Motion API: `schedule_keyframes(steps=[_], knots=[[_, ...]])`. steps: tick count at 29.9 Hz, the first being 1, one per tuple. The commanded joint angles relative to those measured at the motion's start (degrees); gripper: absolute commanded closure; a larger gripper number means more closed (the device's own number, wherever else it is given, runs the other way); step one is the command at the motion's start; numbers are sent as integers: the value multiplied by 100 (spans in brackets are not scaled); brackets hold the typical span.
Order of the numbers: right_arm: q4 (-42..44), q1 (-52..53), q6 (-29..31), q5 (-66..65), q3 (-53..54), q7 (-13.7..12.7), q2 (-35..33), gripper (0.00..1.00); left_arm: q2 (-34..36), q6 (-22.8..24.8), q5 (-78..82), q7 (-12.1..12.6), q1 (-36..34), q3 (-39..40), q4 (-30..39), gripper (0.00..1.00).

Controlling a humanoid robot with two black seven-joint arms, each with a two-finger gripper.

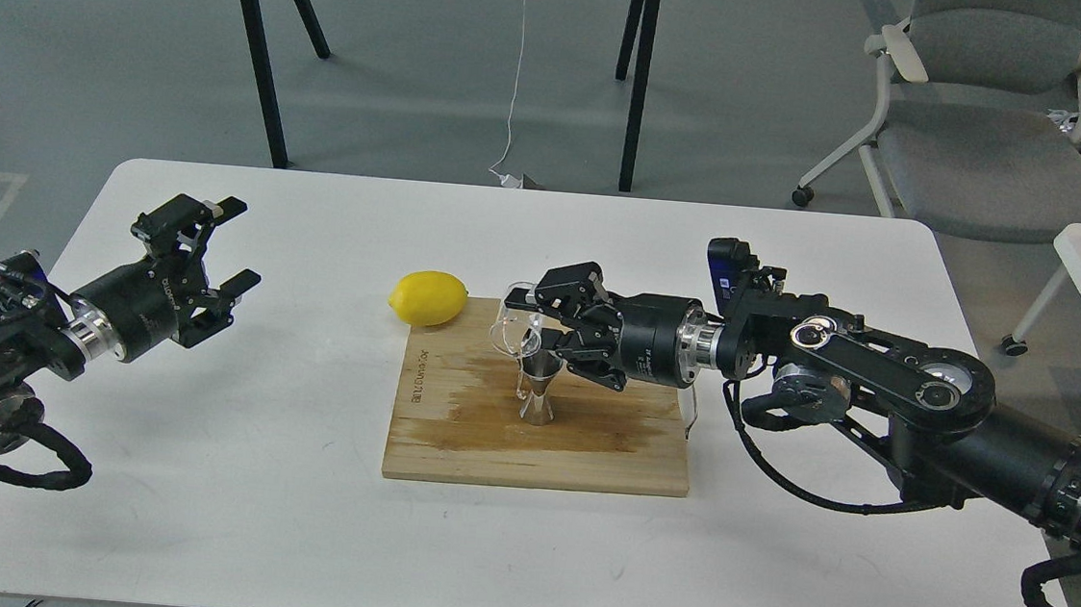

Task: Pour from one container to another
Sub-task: 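Tilt the glass cup over the jigger with the right gripper to pour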

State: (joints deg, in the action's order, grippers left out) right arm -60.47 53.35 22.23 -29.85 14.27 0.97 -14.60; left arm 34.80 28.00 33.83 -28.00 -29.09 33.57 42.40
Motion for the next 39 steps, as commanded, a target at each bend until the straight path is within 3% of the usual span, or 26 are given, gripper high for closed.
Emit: schedule_keyframes(steps=[1, 39], knots=[[-9, 61, -43, -178, -12, 0, -8, 55, 0, 0, 1, 0, 0, 0, 5, 0], [0, 158, -60, -785, -64, -9, -69, 55, -44, 0, 1, 0, 8, 0, -91, 0]])
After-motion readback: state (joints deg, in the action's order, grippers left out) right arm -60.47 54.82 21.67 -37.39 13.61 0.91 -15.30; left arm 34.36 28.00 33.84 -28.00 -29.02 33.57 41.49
